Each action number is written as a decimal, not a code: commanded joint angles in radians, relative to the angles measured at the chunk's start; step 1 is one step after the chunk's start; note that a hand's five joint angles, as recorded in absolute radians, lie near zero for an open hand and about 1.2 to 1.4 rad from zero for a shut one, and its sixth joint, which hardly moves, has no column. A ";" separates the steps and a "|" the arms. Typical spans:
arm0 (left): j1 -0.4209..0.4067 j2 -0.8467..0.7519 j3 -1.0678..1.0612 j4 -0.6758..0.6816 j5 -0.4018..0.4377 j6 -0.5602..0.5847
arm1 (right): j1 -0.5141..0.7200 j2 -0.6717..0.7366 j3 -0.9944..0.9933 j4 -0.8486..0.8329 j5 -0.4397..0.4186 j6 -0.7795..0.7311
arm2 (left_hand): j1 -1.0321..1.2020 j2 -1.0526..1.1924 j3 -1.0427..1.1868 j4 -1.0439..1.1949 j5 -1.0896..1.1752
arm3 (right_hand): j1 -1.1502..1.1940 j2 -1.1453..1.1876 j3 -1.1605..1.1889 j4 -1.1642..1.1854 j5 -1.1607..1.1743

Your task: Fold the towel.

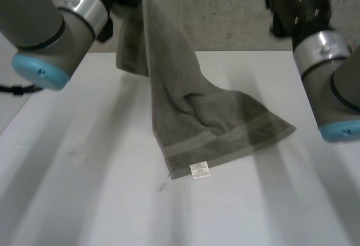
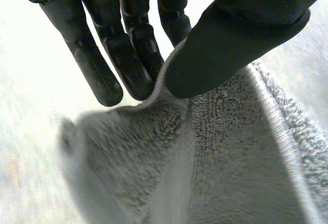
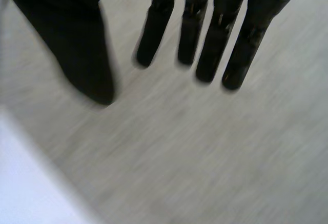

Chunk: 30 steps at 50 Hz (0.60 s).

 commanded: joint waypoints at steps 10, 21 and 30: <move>0.051 0.232 -0.519 0.072 -0.001 0.227 | -0.011 0.013 0.244 0.511 -0.182 0.396 | 0.208 0.178 0.179 0.179 0.192 | -0.495 -0.342 -0.374 -0.373 -0.340; 0.076 0.257 -0.523 0.072 -0.005 0.223 | 0.157 0.142 0.237 0.368 -0.169 0.485 | 0.208 0.178 0.179 0.179 0.192 | -0.495 -0.342 -0.374 -0.373 -0.340; 0.100 0.255 -0.539 0.074 -0.007 0.213 | 0.267 0.263 0.140 0.291 -0.100 0.499 | 0.208 0.178 0.179 0.179 0.192 | -0.357 -0.204 -0.236 -0.235 -0.202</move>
